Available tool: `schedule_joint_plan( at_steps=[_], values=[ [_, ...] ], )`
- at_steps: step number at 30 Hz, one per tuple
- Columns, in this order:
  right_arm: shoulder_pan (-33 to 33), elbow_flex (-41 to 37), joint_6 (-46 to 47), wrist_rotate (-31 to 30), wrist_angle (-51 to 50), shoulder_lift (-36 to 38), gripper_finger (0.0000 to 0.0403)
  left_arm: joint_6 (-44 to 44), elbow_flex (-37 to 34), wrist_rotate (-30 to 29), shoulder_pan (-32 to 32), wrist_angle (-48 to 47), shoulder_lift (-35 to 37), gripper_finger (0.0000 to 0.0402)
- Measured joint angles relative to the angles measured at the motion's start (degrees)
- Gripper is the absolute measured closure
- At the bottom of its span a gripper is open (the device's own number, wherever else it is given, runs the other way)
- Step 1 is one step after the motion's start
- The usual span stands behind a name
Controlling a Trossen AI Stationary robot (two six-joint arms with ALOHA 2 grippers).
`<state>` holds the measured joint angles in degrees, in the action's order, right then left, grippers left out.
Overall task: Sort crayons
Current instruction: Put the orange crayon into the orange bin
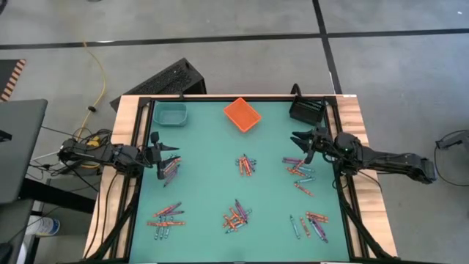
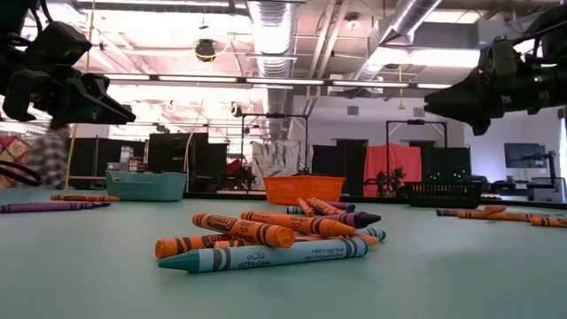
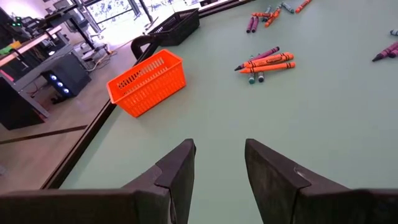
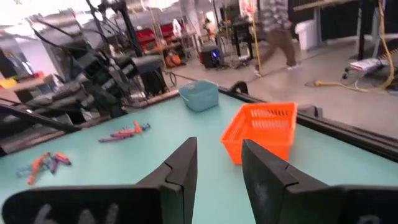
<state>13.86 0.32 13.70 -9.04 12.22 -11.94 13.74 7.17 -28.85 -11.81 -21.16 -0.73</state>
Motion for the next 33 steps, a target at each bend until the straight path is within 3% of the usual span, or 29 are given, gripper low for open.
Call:
schedule_joint_plan(
  at_steps=[11, 19, 25, 33],
  values=[
    [-3.78, 0.05, -3.04, 0.02, 18.56, -0.07, 0.0274, 0.0, 0.01, -0.02, 0.0, 0.01, 0.0, 0.0269],
    [-6.32, 3.15, -4.88, 0.43, 21.26, -1.78, 0.0274, 0.0, -0.01, 0.0, 0.0, 0.01, 0.0, 0.0269],
    [-9.2, 8.6, -6.24, 4.89, 22.86, -8.12, 0.0274, 0.0, 0.0, -0.01, 0.0, 0.0, 0.0, 0.0269],
    [-15.52, 20.5, -10.81, 6.32, 22.05, -23.58, 0.0274, 0.0, 0.0, -0.01, 0.0, 0.01, 0.0, 0.0269]
  ],
)
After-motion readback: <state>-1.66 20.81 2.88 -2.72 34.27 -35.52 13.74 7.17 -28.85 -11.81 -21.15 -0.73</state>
